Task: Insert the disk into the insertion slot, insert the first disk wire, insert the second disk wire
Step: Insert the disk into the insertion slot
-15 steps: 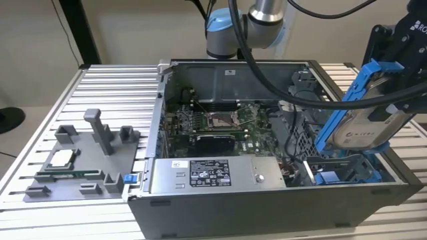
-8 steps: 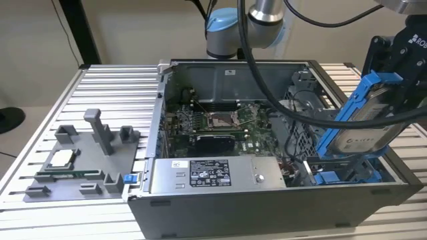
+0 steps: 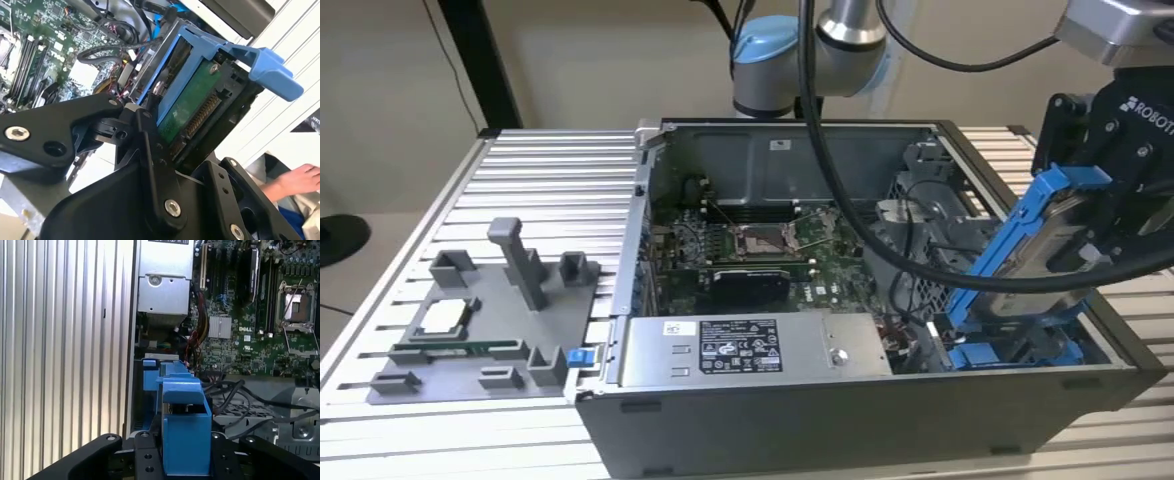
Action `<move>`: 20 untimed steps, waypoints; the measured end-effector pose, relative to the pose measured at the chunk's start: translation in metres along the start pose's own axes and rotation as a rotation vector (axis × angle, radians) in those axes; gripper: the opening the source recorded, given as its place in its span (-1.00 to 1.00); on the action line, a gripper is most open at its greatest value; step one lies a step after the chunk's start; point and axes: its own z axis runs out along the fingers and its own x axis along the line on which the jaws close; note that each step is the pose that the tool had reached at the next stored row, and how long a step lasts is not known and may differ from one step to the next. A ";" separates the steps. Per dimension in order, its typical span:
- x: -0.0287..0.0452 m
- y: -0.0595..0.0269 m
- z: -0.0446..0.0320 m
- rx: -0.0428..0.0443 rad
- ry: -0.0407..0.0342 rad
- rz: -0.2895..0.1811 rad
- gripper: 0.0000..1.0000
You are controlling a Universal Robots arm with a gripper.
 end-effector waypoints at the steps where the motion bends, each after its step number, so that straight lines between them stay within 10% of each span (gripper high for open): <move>1: 0.0001 -0.0001 0.0018 0.0001 0.0000 0.000 -1.00; 20: 0.0014 -0.0023 0.0363 0.0013 -0.0008 0.000 -1.00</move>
